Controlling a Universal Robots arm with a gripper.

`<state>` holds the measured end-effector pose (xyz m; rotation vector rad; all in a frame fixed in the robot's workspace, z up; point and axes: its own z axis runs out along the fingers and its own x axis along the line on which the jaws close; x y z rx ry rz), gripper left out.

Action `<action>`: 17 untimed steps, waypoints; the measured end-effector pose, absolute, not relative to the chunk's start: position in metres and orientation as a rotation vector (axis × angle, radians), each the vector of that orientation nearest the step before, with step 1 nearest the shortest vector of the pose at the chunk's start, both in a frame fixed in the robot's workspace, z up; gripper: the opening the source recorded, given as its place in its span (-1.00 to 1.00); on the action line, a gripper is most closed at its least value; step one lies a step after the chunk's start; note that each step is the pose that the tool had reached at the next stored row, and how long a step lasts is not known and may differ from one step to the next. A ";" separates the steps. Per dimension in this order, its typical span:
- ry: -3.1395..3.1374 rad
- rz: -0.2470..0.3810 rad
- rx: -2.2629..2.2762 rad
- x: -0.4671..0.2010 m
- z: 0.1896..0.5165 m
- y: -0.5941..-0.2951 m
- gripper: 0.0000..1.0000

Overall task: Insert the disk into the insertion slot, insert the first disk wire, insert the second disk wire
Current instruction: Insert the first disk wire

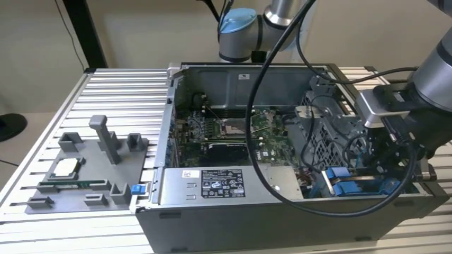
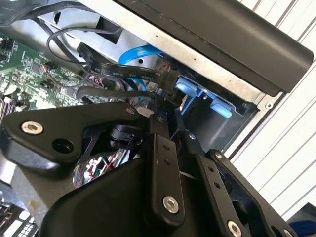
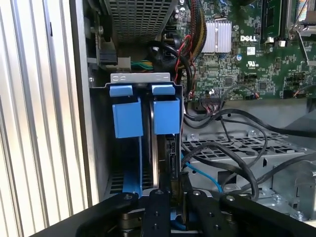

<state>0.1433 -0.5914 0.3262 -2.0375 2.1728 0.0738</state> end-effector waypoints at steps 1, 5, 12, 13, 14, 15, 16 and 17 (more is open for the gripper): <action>2.172 0.076 -2.036 0.143 0.326 -0.591 -1.00; 2.172 0.077 -2.035 0.143 0.338 -0.591 1.00; 2.173 0.075 -2.036 0.143 0.346 -0.591 1.00; 2.173 0.073 -2.037 0.143 0.348 -0.591 1.00; 2.174 0.072 -2.038 0.143 0.350 -0.591 1.00; 2.174 0.072 -2.037 0.143 0.353 -0.591 1.00; 2.174 0.072 -2.038 0.143 0.357 -0.591 1.00; 2.174 0.073 -2.038 0.143 0.362 -0.591 1.00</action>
